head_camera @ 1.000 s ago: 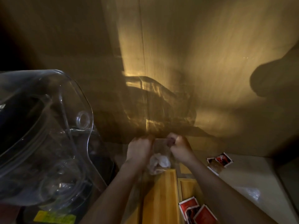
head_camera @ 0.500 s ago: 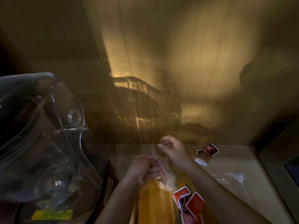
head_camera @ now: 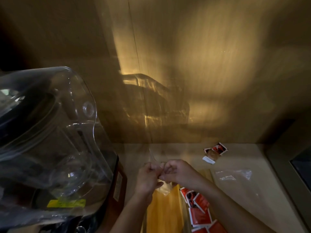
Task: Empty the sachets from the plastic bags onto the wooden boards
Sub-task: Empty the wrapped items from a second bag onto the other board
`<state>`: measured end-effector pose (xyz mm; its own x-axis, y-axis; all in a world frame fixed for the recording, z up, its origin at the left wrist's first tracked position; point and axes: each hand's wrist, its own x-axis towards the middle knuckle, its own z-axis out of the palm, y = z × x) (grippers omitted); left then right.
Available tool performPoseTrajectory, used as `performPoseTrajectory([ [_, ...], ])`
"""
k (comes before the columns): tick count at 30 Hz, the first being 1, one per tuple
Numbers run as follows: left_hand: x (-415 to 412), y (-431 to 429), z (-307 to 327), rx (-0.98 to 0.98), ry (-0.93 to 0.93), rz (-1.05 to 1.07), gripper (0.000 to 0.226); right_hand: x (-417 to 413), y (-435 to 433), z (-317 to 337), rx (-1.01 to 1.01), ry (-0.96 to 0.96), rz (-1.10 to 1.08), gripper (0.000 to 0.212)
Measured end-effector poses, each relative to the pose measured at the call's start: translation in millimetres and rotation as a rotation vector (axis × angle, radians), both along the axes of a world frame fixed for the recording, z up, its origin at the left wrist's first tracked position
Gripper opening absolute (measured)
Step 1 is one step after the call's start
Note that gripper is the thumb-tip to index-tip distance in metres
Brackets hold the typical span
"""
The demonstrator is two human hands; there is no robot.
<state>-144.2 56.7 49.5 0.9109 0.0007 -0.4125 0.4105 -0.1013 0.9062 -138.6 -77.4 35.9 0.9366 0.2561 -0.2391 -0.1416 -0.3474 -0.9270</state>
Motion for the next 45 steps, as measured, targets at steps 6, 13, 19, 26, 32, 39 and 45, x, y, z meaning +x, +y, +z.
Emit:
performPoseTrajectory([
  [6, -16.3, 10.3, -7.6, -0.002, -0.079, -0.074, 0.023, -10.7, 0.5, -2.0, 0.044, 0.039, 0.003, 0.009],
  [13, -31.9, 12.5, -14.7, -0.033, -0.095, -0.053, 0.025, -22.4, 3.8, -5.5, 0.073, 0.055, 0.012, 0.019],
  [19, -41.8, 14.9, -14.2, -0.073, -0.105, -0.082, 0.019, -34.9, 9.0, -12.7, 0.097, 0.095, -0.066, 0.020],
  [26, -51.6, 14.8, -25.4, 0.004, -0.179, -0.133, 0.020, -39.5, 14.0, -8.8, -0.211, 0.040, 0.093, 0.004],
  [32, -57.9, 16.6, -35.8, 0.049, -0.231, -0.040, 0.021, -48.2, 17.9, -8.6, -0.227, 0.163, 0.132, 0.015],
  [39, -69.1, 23.1, -32.9, 0.142, -0.012, -0.156, 0.020, -59.4, 20.4, -15.7, -0.135, 0.169, 0.097, 0.027],
  [45, -78.0, 30.1, -29.4, 0.063, -0.036, -0.243, 0.009, -60.7, 16.0, -20.9, -0.073, 0.157, 0.073, 0.028],
])
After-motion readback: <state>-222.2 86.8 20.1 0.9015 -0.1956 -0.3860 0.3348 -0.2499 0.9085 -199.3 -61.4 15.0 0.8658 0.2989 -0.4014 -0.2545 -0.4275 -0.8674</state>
